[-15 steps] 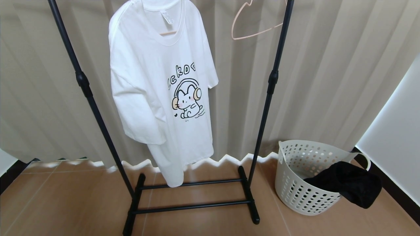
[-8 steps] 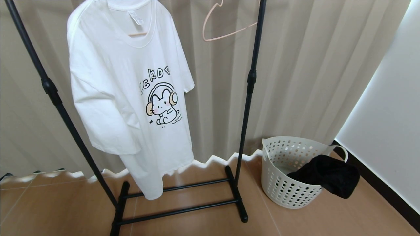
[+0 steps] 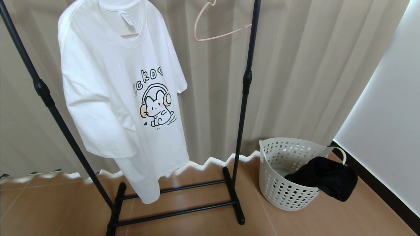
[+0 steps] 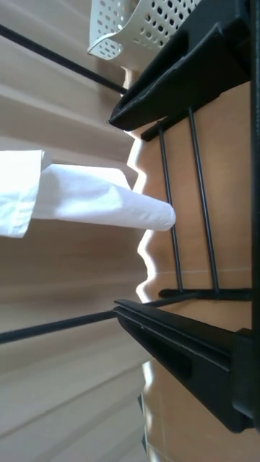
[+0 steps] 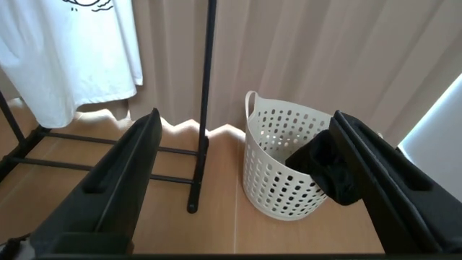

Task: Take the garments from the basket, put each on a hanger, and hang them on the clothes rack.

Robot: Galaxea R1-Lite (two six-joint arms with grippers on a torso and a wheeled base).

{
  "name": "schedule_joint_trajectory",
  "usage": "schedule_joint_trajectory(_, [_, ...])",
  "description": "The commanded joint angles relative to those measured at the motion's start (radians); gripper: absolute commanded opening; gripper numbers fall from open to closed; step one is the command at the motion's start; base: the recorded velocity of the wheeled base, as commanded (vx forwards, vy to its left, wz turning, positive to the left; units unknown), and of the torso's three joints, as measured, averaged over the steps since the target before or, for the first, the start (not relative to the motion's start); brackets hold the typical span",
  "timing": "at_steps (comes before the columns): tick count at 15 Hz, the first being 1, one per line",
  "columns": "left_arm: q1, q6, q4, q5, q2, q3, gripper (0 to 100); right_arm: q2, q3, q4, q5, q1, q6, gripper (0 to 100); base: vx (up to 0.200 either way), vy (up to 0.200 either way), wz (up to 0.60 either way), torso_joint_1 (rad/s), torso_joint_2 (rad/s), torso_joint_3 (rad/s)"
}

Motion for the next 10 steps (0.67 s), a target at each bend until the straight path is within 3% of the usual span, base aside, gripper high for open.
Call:
schedule_joint_trajectory(1, [-0.001,0.000,-0.001,0.002,0.002,0.000,100,0.000,0.000,-0.001,0.000,0.000,0.000,100,0.000,-0.200,0.00,-0.002,0.01,0.002])
schedule_joint_trajectory(5, [-0.001,-0.002,-0.001,0.002,0.000,0.000,100,0.000,0.000,-0.001,0.000,0.000,0.000,100,0.000,-0.200,0.00,0.008,0.00,0.008])
schedule_joint_trajectory(8, [-0.001,-0.002,-0.001,0.002,0.000,0.000,100,0.000,0.000,0.000,0.000,0.000,0.000,100,0.000,-0.200,-0.60,-0.009,0.00,0.002])
schedule_joint_trajectory(10, [-0.001,-0.002,-0.001,0.002,0.000,0.000,100,0.000,0.000,-0.001,0.000,0.000,0.000,100,0.000,-0.200,0.00,0.005,0.00,0.002])
